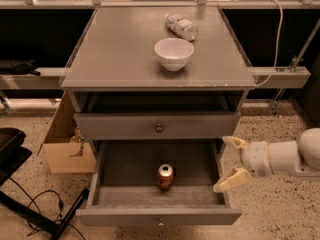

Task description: Pick coke can from middle drawer and place on counter

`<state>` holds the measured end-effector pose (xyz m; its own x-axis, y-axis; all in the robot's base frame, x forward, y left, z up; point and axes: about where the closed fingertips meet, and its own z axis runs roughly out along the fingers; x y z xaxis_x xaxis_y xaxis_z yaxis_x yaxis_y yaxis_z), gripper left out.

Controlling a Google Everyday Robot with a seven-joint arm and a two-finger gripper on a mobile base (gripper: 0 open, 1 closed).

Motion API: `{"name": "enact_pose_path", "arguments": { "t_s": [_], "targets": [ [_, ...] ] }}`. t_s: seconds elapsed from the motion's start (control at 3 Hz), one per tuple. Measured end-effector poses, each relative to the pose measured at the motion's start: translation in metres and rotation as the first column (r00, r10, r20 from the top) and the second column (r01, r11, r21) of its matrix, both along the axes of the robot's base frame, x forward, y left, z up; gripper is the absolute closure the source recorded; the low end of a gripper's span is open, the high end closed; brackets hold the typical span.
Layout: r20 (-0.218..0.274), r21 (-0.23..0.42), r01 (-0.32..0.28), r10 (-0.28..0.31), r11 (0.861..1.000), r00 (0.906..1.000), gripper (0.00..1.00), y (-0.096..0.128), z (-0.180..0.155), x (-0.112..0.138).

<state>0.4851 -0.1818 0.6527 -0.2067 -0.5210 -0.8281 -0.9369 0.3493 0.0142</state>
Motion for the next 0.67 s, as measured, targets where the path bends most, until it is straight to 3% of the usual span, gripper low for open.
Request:
{"name": "enact_pose_path", "arguments": {
  "t_s": [0.67],
  "targets": [
    [0.043,0.143,-0.057,0.051,0.988,0.9977,0.00,0.029,-0.115,0.040]
  ]
}}
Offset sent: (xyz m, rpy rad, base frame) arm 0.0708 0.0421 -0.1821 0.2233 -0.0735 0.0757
